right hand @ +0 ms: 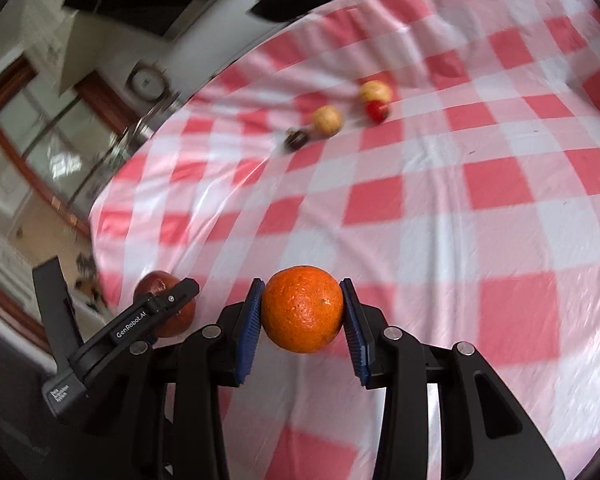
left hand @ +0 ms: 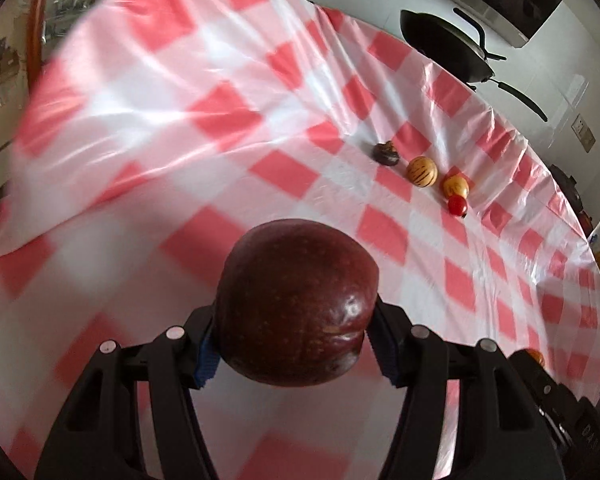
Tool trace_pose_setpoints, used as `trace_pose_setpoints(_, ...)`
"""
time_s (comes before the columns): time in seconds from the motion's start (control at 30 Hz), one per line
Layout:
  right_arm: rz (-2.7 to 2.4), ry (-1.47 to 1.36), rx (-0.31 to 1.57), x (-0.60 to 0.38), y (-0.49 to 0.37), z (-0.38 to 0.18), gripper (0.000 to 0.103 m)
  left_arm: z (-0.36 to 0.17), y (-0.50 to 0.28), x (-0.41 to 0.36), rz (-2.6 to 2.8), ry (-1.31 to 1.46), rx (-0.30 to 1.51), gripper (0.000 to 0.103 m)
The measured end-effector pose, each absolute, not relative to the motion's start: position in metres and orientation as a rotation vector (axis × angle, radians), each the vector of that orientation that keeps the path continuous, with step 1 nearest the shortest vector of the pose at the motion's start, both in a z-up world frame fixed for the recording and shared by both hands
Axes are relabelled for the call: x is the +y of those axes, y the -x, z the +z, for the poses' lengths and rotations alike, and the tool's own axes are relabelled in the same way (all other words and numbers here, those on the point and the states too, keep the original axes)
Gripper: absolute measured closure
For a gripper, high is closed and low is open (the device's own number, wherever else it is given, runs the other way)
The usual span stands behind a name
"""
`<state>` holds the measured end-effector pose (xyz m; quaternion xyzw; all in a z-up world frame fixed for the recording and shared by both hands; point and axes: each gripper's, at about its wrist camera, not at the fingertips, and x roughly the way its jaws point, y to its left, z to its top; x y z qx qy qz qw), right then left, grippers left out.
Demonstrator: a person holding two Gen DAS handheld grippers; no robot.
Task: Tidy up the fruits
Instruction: 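Carry the orange and red apple over the white box and open both grippers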
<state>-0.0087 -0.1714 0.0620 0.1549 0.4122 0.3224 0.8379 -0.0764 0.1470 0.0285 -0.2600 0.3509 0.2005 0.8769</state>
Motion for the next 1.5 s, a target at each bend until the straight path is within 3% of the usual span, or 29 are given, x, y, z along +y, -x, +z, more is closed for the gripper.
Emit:
trace_pose_setpoints(1.07, 1.379, 0.305, 0.776, 0.002, 0.256, 0.070, 0.064, 0.059, 0.388, 0.235, 0.612, 0.480, 0.592, 0.041)
trace_pose_setpoints(1.23, 1.497, 0.521, 0.795, 0.041, 0.309, 0.037, 0.064, 0.023, 0.426, 0.260, 0.717, 0.538, 0.677, 0.041)
trace_pose_setpoints(1.5, 1.439, 0.958, 0.876, 0.114, 0.360, -0.076, 0.064, -0.077, 0.438, 0.292, 0.870, 0.650, 0.955, 0.041)
